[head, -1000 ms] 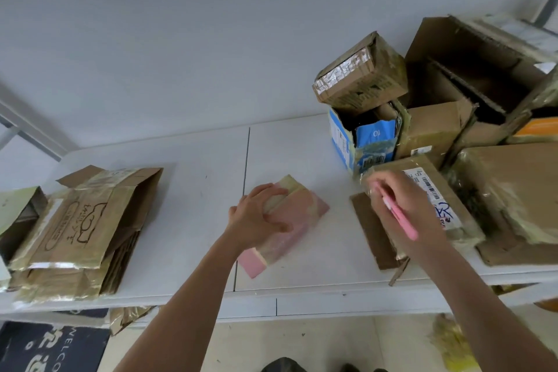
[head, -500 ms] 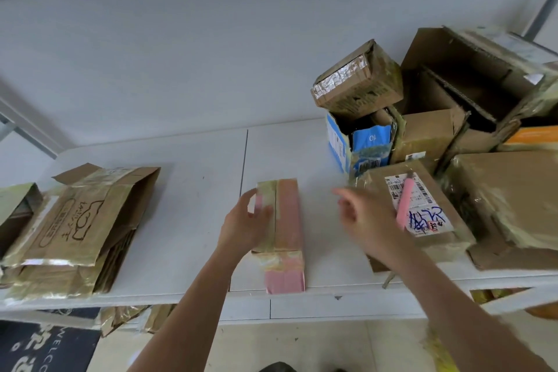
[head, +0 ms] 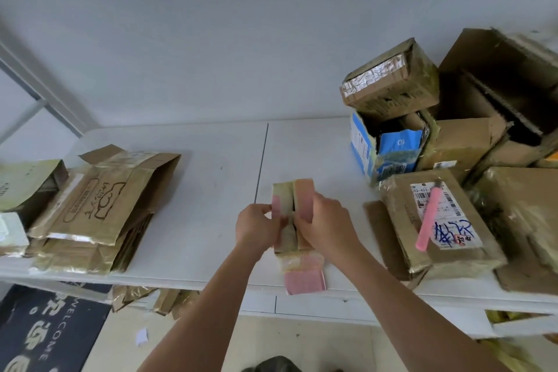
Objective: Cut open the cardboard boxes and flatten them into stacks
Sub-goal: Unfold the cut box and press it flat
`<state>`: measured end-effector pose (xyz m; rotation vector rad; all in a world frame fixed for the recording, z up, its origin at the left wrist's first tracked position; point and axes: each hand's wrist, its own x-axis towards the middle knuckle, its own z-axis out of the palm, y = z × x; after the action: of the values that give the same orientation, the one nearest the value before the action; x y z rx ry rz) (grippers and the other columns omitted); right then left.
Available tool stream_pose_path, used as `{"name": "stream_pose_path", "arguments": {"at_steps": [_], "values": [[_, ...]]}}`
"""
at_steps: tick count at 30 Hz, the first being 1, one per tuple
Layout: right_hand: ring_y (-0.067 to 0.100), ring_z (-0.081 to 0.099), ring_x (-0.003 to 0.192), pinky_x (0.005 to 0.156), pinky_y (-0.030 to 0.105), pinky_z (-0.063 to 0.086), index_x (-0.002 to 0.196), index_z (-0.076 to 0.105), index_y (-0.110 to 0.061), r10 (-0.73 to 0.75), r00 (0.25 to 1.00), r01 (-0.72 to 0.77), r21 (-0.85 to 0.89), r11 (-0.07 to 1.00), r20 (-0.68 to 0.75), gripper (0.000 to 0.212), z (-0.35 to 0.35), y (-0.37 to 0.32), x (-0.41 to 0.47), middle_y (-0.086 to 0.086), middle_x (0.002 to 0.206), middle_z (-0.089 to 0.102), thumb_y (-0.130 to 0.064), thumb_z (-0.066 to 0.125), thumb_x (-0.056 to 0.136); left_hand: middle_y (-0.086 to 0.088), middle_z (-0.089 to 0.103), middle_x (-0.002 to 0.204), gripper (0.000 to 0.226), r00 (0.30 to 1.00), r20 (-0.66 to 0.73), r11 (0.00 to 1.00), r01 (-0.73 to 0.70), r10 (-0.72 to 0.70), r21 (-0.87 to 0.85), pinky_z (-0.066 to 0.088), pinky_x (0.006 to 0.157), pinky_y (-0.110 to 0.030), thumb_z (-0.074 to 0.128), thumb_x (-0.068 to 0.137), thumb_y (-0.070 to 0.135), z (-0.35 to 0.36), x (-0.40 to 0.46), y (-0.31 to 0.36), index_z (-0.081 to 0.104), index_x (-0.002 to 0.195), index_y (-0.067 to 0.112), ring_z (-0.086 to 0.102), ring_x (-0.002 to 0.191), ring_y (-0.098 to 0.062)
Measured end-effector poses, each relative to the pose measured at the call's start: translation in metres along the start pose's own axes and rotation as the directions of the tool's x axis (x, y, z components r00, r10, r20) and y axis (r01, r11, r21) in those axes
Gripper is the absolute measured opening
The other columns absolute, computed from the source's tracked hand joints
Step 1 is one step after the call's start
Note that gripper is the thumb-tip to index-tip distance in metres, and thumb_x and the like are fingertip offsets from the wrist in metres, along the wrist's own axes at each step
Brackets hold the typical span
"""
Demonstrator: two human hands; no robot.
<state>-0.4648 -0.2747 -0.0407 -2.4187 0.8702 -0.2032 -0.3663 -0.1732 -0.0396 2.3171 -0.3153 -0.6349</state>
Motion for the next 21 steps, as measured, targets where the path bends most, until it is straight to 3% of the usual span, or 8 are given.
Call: {"name": "stream_pose_path", "arguments": {"at_steps": [3, 7, 11, 15, 19, 21], "values": [[0.026, 0.061, 0.086, 0.068, 0.031, 0.041, 0.104, 0.051, -0.008, 0.035, 0.999, -0.035, -0.020, 0.999, -0.008, 0.062, 0.002, -0.006, 0.000, 0.006, 0.093, 0.059, -0.066, 0.061, 0.082, -0.002, 0.074, 0.079, 0.033, 0.999, 0.022, 0.998, 0.028, -0.027, -0.049, 0.061, 0.068, -0.035, 0.067, 0.090, 0.037, -0.004, 0.003, -0.002, 0.071, 0.118, 0.021, 0.071, 0.063, -0.021], [0.025, 0.062, 0.082, 0.062, 0.028, 0.038, 0.091, 0.047, -0.012, 0.039, 0.999, -0.039, -0.026, 0.999, -0.004, 0.037, 0.002, -0.010, 0.003, 0.002, 0.083, 0.054, -0.044, 0.066, 0.085, -0.002, 0.072, 0.079, 0.034, 0.999, 0.049, 0.997, 0.026, -0.023, -0.074, 0.061, 0.070, -0.035, 0.073, 0.087, 0.030, -0.005, 0.002, -0.002, 0.070, 0.119, 0.019, 0.072, 0.066, -0.026], [0.024, 0.055, 0.069, 0.056, 0.031, 0.036, 0.076, 0.053, -0.008, 0.040, 0.997, -0.043, 0.050, 0.998, 0.059, 0.033, -0.012, -0.007, 0.007, 0.006, 0.074, 0.056, -0.036, 0.067, 0.082, 0.003, 0.068, 0.075, 0.037, 1.000, 0.016, 0.999, 0.013, -0.012, -0.050, 0.061, 0.072, -0.038, 0.068, 0.090, 0.037, -0.003, 0.001, -0.001, 0.068, 0.122, 0.019, 0.072, 0.069, -0.024], [0.018, 0.053, 0.062, 0.055, 0.027, 0.037, 0.072, 0.058, -0.003, 0.039, 0.988, -0.077, 0.254, 0.964, 0.151, 0.031, -0.020, 0.009, 0.015, 0.004, 0.067, 0.056, -0.031, 0.068, 0.081, 0.003, 0.069, 0.078, 0.038, 1.000, 0.020, 0.999, 0.020, -0.019, -0.037, 0.061, 0.071, -0.039, 0.068, 0.090, 0.033, -0.003, 0.001, 0.001, 0.067, 0.125, 0.018, 0.072, 0.068, -0.024], [0.009, 0.038, 0.051, 0.050, 0.021, 0.029, 0.057, 0.048, -0.011, 0.048, 0.977, -0.144, 0.481, 0.865, 0.205, 0.035, -0.030, 0.027, 0.013, -0.006, 0.051, 0.042, -0.013, 0.059, 0.090, -0.002, 0.073, 0.090, 0.034, 0.999, 0.031, 0.997, 0.046, -0.044, -0.054, 0.061, 0.072, -0.041, 0.072, 0.087, 0.022, -0.006, 0.004, -0.003, 0.070, 0.120, 0.016, 0.072, 0.070, -0.025], [0.010, 0.053, 0.063, 0.059, 0.021, 0.039, 0.069, 0.063, -0.014, 0.071, 0.966, -0.219, 0.641, 0.735, 0.249, 0.028, -0.030, 0.042, 0.008, -0.006, 0.062, 0.059, -0.008, 0.055, 0.095, 0.001, 0.072, 0.087, 0.034, 0.998, 0.037, 0.997, 0.046, -0.043, -0.069, 0.061, 0.073, -0.040, 0.072, 0.086, 0.020, -0.006, 0.004, -0.003, 0.070, 0.119, 0.016, 0.072, 0.069, -0.024]]}}
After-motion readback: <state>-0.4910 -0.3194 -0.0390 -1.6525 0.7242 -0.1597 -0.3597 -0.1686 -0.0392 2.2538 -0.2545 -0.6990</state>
